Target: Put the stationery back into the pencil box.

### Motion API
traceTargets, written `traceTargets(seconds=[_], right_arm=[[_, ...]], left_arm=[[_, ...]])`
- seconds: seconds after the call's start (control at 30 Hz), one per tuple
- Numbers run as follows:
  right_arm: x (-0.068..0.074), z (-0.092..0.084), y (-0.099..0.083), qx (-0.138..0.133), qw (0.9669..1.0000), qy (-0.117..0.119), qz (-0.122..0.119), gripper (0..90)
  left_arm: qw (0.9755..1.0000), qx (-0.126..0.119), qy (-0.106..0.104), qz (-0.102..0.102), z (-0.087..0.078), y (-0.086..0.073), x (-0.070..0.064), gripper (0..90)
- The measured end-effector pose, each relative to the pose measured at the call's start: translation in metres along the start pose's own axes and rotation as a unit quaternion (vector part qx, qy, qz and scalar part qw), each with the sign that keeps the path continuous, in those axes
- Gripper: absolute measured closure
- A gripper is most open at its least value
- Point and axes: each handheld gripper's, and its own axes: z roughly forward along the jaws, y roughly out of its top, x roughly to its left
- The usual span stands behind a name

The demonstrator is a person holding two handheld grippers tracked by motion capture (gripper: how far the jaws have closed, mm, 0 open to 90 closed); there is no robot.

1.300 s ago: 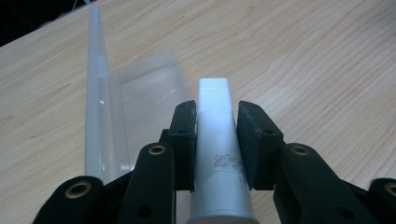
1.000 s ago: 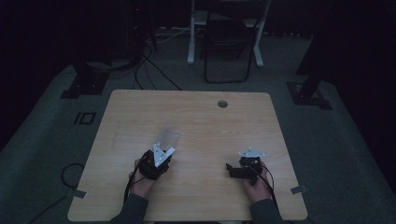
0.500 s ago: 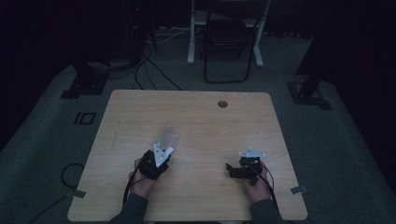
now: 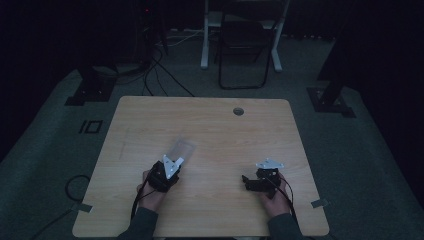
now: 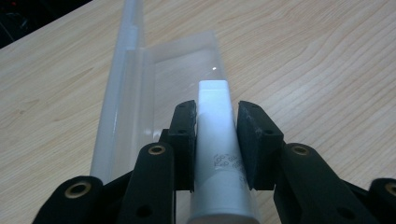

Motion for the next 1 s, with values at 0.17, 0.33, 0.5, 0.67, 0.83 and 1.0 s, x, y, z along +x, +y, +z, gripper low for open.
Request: traceTargets(seconds=[0.17,0.33,0.5,0.67,0.83,1.0], right_arm=[[0.0001,0.0000,0.0000,0.000,1.0000,0.000,0.000,12.4],[0.0002,-0.0001,-0.0001,0.000,1.0000,0.000,0.000,12.4],[0.0002,-0.0002,-0.0002,0.000,1.0000,0.001,0.000,12.4],[0.0002,-0.0003,-0.0003,0.000,1.0000,0.001,-0.001,12.4],[0.0002,-0.0003,-0.0003,0.000,1.0000,0.001,-0.001,12.4],[0.0002,-0.0003,-0.0003,0.000,1.0000,0.001,-0.002,12.4]], left_arm=[[0.9999,0.000,0.009,0.004,0.0014,-0.0001,-0.0012,68.4],[0.9998,0.001,0.016,0.010,0.0027,-0.0004,-0.0020,68.4],[0.9998,0.002,0.018,0.012,0.0039,-0.0007,-0.0030,68.5],[0.9998,-0.010,0.010,0.016,0.0011,0.0003,-0.0042,70.5],[0.9996,-0.014,0.014,0.018,0.0020,0.0040,-0.0031,73.5],[0.9995,-0.014,0.021,0.017,0.0015,0.0038,-0.0020,73.3]])
